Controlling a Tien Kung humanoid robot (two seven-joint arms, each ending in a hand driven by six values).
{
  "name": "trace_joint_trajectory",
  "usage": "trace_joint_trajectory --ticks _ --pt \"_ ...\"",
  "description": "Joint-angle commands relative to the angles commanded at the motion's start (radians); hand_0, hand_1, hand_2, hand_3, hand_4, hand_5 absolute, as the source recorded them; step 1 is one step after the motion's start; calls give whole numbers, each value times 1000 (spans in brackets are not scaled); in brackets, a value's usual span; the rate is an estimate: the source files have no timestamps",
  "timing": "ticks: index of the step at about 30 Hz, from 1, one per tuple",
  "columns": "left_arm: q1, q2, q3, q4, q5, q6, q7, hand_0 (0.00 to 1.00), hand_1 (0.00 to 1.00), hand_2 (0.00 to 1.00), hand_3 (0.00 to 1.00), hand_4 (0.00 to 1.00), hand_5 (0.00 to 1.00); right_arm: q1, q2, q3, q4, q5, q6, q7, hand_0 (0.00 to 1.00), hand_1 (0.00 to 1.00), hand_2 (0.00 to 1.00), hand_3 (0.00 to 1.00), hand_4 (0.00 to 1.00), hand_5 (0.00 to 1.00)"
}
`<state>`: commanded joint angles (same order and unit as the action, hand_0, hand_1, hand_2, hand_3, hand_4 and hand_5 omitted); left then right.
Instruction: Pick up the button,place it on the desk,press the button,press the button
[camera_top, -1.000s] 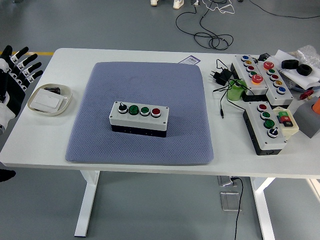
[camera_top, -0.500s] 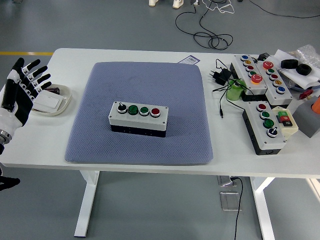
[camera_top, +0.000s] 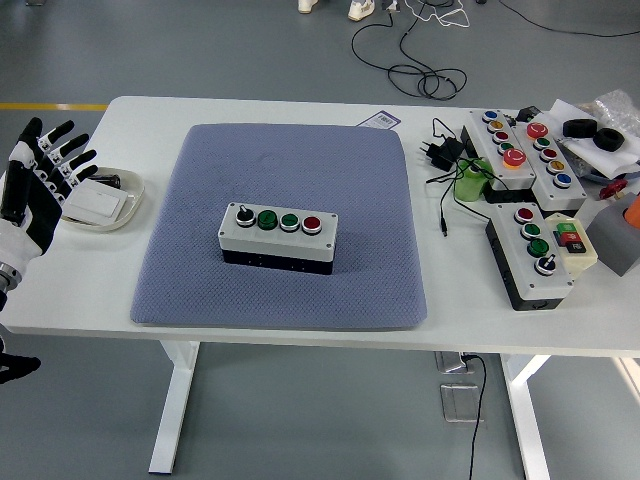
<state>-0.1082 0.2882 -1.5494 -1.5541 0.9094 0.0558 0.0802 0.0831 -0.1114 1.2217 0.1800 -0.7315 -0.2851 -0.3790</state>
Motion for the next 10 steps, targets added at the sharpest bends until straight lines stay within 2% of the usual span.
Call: trace_joint_trajectory --ticks 10 --pt "1 -7 14 -1 0 -17 12 829 836 871 899 734 998 1 -1 -1 0 0 0 1 643 507 547 590 240 341"
